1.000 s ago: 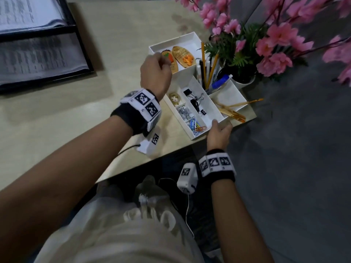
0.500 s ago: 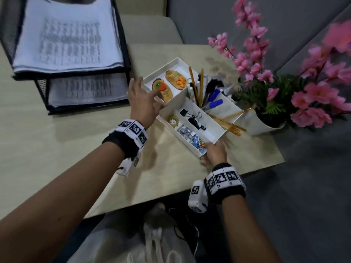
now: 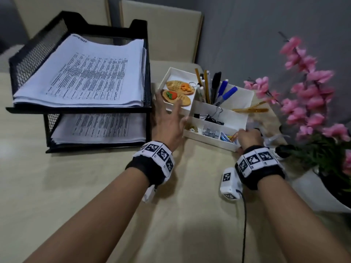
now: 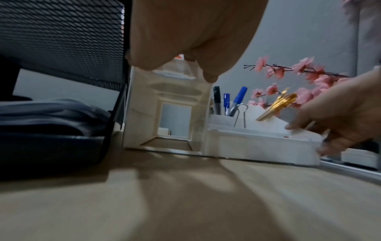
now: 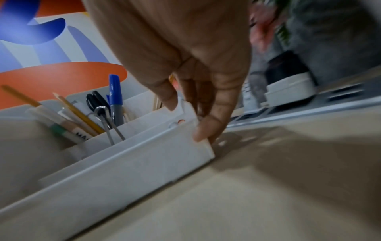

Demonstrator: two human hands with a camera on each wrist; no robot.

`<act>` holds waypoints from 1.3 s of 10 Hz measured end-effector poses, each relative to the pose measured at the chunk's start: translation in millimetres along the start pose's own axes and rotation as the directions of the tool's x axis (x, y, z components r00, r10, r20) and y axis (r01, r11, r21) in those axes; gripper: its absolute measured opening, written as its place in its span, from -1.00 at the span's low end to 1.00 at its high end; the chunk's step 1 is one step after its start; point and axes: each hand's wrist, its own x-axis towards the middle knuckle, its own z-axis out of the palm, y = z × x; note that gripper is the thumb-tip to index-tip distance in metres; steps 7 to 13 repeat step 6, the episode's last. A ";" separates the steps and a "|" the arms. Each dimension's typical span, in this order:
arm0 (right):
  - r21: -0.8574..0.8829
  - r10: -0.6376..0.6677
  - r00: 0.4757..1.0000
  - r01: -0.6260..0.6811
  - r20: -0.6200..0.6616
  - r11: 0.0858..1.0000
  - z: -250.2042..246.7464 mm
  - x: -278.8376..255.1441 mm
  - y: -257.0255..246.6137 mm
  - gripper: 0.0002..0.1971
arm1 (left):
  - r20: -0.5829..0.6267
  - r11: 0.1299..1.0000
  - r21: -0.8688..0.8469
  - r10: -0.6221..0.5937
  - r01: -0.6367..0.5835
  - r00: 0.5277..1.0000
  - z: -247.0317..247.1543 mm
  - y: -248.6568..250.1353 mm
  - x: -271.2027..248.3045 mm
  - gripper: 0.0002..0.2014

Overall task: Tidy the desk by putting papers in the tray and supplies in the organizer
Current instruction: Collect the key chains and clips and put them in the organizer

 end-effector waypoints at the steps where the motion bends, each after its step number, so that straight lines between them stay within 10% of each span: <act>1: 0.046 -0.059 0.998 0.059 -0.019 0.997 13.4 21.2 -19.3 -0.62 | 0.055 0.999 0.028 -0.043 0.041 0.998 6.1 -3.8 20.3 -0.32; 6: -0.043 -0.313 0.938 0.322 0.148 0.946 20.2 -4.5 -22.5 -0.55 | 0.176 0.987 -0.079 -0.123 0.139 0.977 -20.2 -10.4 -14.9 -0.18; 13: -0.043 -0.313 0.938 0.322 0.148 0.946 20.2 -4.5 -22.5 -0.55 | 0.176 0.987 -0.079 -0.123 0.139 0.977 -20.2 -10.4 -14.9 -0.18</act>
